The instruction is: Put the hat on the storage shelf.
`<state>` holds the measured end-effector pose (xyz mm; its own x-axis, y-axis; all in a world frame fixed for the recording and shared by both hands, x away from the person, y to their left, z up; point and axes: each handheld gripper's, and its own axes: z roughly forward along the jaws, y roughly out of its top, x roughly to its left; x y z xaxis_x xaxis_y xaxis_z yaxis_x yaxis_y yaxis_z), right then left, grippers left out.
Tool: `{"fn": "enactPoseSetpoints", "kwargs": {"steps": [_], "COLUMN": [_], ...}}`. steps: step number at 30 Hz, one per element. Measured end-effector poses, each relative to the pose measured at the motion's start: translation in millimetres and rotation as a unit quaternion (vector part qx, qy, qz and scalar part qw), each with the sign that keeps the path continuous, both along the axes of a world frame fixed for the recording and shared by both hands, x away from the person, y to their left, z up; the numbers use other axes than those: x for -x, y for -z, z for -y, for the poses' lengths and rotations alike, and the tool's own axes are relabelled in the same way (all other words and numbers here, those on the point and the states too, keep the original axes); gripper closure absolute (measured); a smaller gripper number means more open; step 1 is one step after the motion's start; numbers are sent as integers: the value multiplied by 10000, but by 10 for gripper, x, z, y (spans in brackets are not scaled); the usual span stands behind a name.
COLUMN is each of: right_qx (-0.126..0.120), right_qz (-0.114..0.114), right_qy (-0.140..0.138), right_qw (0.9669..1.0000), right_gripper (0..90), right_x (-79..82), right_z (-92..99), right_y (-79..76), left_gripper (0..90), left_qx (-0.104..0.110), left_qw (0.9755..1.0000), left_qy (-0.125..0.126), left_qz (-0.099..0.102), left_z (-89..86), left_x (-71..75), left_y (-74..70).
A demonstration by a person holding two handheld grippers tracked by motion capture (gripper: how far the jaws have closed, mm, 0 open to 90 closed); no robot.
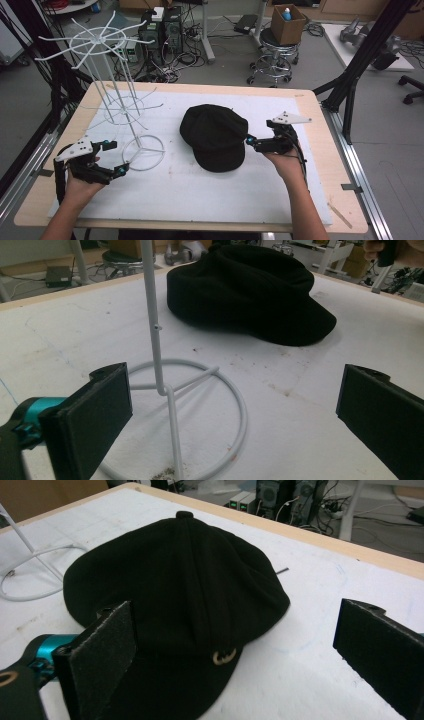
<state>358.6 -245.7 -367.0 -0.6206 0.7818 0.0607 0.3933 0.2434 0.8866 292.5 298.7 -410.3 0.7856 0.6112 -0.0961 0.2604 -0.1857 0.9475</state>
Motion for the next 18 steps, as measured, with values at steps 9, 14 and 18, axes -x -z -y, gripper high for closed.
{"fn": "enactPoseSetpoints", "kwargs": {"steps": [9, 14, 18], "right_qx": [201, 342, 332], "right_qz": [-20, -70, -146], "right_qy": [-131, -266, -363], "right_qw": [9997, 9990, 9987], "right_gripper": [31, 31, 31], "right_x": [-300, -453, -588], "right_z": [-258, -417, -546], "right_y": [-148, -248, -291], "left_gripper": [17, 17, 17], "left_qx": [-30, -34, -30], "left_qw": [10000, 10000, 10000], "left_qy": [-4, -7, -12], "left_qz": [-4, -3, 1], "left_z": [-4, -3, -5], "left_x": [-9, -8, -9], "left_y": [6, 5, 2]}}
